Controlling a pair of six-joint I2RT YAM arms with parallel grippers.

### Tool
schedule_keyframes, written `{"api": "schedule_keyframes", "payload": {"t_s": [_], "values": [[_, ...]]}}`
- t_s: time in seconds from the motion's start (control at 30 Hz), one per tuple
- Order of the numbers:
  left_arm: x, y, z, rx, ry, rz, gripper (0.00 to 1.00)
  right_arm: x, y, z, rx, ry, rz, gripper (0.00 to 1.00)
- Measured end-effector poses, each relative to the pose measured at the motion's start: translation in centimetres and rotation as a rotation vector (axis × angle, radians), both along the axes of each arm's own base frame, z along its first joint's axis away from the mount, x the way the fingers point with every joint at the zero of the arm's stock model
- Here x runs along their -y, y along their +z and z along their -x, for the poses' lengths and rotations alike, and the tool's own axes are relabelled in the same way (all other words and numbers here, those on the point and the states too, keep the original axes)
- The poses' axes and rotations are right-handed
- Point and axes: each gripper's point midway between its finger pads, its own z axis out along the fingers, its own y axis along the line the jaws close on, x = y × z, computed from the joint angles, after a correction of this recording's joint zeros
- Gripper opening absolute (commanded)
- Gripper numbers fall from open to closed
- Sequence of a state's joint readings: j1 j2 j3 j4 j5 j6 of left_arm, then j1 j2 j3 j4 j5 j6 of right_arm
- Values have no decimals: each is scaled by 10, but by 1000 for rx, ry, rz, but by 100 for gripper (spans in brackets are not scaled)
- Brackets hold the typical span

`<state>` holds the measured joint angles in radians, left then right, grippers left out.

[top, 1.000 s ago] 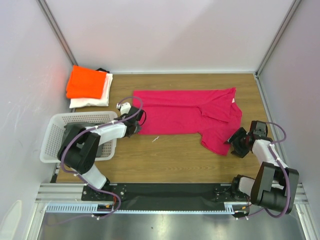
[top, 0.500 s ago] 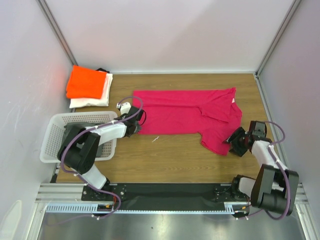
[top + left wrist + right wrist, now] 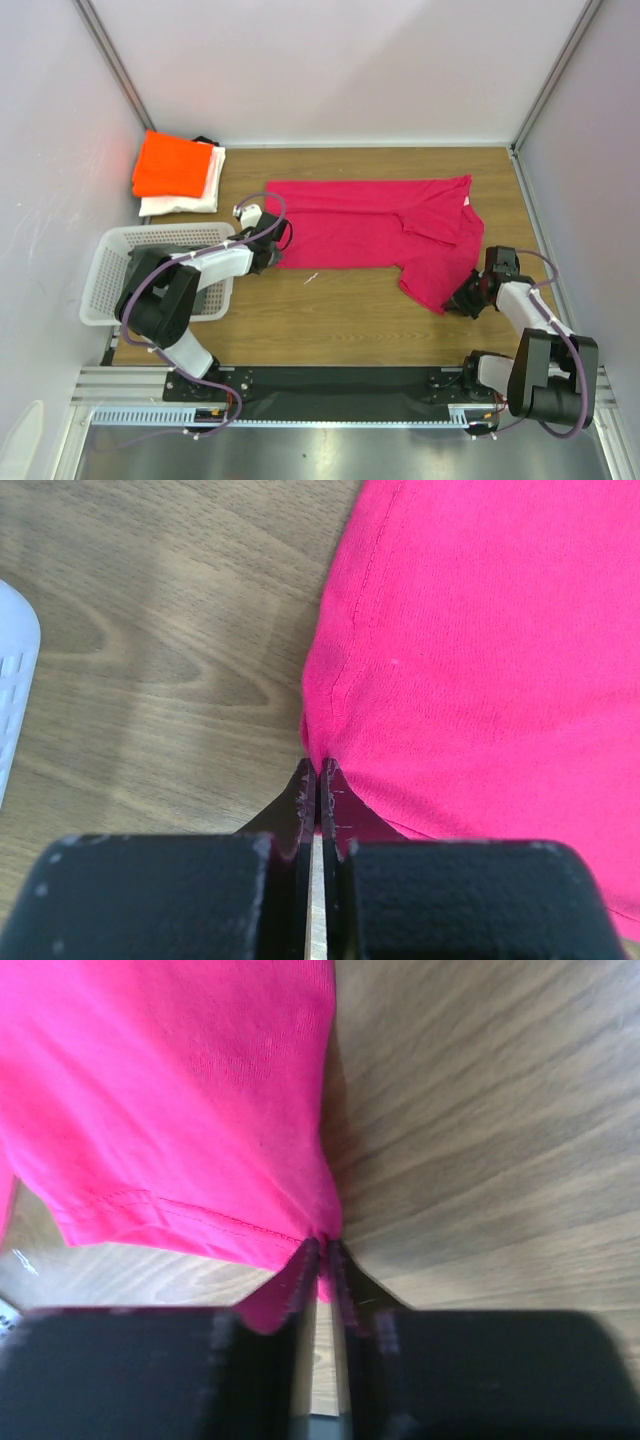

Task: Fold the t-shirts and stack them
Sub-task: Fold the tshirt

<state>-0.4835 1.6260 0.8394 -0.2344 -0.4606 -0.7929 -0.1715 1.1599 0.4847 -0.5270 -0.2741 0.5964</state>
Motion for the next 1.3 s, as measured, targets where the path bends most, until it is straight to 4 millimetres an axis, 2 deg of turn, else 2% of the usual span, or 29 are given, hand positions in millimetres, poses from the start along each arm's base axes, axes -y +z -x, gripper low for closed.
{"api": "schedule_keyframes", "payload": {"t_s": [0.03, 0.1, 0.4, 0.57, 0.6, 0.67, 0.7, 0.8, 0.87, 0.93, 1.13, 1.23, 1.3], "values": [[0, 0, 0, 0, 0, 0, 0, -2, -1, 2, -11, 5, -3, 4], [0, 1, 0, 2, 0, 1, 0, -6, -1, 7, -31, 16, -9, 0], [0, 1, 0, 4, 1, 0, 0, -33, 8, 19, -98, 126, -39, 0], [-2, 1, -1, 6, 7, -5, 0, -36, 12, 33, -162, 123, -34, 1], [-2, 1, -1, 6, 7, -5, 1, -35, 13, 36, -171, 115, -28, 21], [-3, 1, -1, 7, 10, -7, 0, -33, 14, 39, -190, 98, -21, 42], [-4, 2, -1, 6, 12, -9, 0, -33, 14, 41, -200, 94, -19, 57], [-9, 1, 0, 2, 24, -28, 0, -31, 18, 41, -211, 96, -10, 62], [-12, 2, 0, 3, 32, -37, 0, -28, 27, 29, -185, 82, -15, 62], [-14, 3, -1, 7, 40, -47, 0, -19, 40, 9, -139, 46, -19, 61], [-19, 9, -7, 29, 60, -70, 0, 27, 90, -77, 71, -44, 38, 49], [-21, 11, -8, 35, 67, -80, 0, 45, 94, -110, 124, -49, 91, 47], [-22, 12, -8, 37, 72, -86, 0, 53, 86, -121, 125, -48, 114, 47]]}}
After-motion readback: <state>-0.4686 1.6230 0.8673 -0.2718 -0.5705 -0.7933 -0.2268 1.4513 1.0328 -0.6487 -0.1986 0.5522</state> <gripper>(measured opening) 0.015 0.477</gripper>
